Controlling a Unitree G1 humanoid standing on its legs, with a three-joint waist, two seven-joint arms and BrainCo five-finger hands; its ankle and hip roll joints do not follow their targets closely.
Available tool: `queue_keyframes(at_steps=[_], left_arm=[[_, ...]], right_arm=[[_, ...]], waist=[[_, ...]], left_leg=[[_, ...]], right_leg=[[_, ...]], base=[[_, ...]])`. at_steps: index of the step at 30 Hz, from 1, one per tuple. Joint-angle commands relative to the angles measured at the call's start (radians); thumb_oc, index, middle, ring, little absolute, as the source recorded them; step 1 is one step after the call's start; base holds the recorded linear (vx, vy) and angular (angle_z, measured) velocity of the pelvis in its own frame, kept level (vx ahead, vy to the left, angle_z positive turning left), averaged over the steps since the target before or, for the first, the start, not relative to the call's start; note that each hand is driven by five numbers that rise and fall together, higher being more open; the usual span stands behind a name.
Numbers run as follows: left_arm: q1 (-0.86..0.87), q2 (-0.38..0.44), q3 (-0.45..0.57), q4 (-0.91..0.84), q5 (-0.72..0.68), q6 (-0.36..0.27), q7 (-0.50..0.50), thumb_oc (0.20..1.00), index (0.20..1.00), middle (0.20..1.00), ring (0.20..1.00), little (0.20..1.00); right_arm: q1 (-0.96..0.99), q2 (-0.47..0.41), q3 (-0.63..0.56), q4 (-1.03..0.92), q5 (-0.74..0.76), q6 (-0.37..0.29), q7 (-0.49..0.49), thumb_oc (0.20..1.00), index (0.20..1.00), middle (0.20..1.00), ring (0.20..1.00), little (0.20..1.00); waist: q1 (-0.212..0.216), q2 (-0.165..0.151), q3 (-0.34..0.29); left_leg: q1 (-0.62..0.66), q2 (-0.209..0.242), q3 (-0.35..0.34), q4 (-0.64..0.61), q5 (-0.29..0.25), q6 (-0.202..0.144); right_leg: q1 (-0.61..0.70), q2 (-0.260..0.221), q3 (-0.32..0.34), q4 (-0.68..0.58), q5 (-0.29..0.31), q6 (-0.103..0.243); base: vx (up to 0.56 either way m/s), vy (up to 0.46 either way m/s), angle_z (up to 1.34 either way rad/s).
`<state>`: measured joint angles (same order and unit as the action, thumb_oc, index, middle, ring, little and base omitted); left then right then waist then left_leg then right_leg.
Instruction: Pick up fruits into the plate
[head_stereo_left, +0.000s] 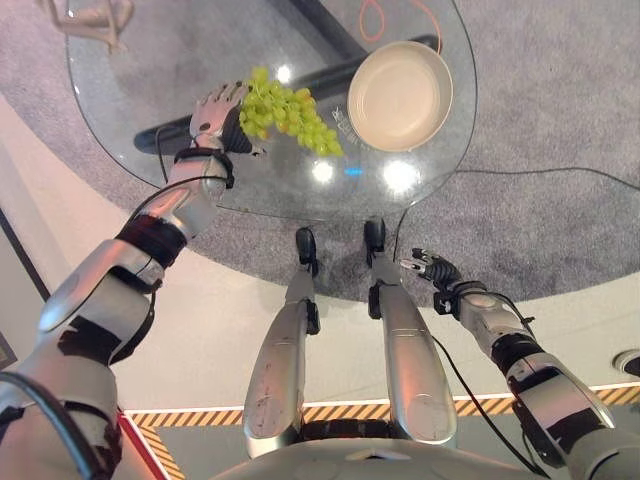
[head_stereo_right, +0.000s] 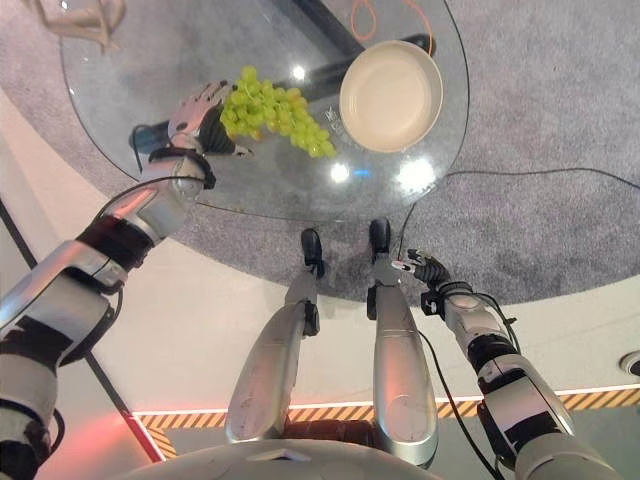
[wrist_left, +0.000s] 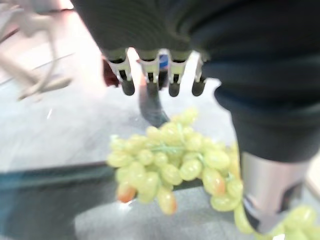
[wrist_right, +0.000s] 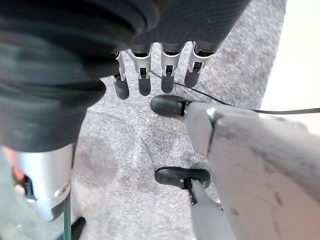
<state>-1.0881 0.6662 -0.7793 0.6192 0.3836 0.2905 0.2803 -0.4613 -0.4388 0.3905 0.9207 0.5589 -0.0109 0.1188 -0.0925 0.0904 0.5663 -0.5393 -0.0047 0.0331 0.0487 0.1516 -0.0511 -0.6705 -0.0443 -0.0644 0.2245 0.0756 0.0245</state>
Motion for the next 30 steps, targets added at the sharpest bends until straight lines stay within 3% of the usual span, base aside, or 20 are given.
queue_keyframes(at_steps=[1,2,15,19,30], left_arm=[[-0.044,0.028,0.024,0.046,0.091,0.065,0.049,1.0,1.0,1.0,1.0,1.0],[-0.067,0.024,0.016,0.058,0.098,0.092,0.055,1.0,1.0,1.0,1.0,1.0],[-0.154,-0.039,-0.005,0.228,0.198,0.173,0.085,1.0,1.0,1.0,1.0,1.0],[-0.185,-0.063,-0.017,0.338,0.187,0.23,0.125,1.0,1.0,1.0,1.0,1.0],[-0.262,-0.049,-0.052,0.539,0.268,0.295,0.115,1.0,1.0,1.0,1.0,1.0]], right_arm=[[0.069,0.031,0.014,-0.033,0.048,-0.03,0.01,1.0,1.0,1.0,1.0,1.0],[0.078,0.038,0.016,-0.037,0.057,-0.038,0.009,1.0,1.0,1.0,1.0,1.0],[0.124,0.065,0.0,-0.116,0.213,-0.11,0.008,1.0,1.0,1.0,1.0,1.0],[0.133,0.071,0.003,-0.147,0.271,-0.125,0.008,1.0,1.0,1.0,1.0,1.0],[0.153,0.076,0.016,-0.158,0.362,-0.143,0.065,1.0,1.0,1.0,1.0,1.0]], waist=[[-0.015,-0.06,-0.046],[-0.019,-0.063,-0.046],[-0.066,-0.099,-0.046],[-0.09,-0.127,-0.046],[-0.126,-0.168,-0.046]], left_leg=[[-0.089,-0.04,-0.004,0.178,-0.126,0.037],[-0.111,-0.041,-0.002,0.198,-0.137,0.038],[-0.293,-0.042,0.002,0.322,-0.166,0.04],[-0.355,-0.04,0.008,0.379,-0.185,0.038],[-0.44,-0.032,0.013,0.408,-0.198,0.027]], right_leg=[[-0.061,-0.001,0.011,0.083,-0.026,0.044],[-0.083,0.001,0.015,0.1,-0.034,0.044],[-0.247,0.051,0.055,0.182,-0.039,0.039],[-0.306,0.064,0.074,0.214,-0.037,0.036],[-0.392,0.074,0.089,0.217,-0.02,0.033]], base=[[0.0,0.0,0.0],[0.03,-0.004,0.04],[0.01,-0.01,-0.02],[0.01,-0.015,-0.12],[0.0,-0.026,-0.08]])
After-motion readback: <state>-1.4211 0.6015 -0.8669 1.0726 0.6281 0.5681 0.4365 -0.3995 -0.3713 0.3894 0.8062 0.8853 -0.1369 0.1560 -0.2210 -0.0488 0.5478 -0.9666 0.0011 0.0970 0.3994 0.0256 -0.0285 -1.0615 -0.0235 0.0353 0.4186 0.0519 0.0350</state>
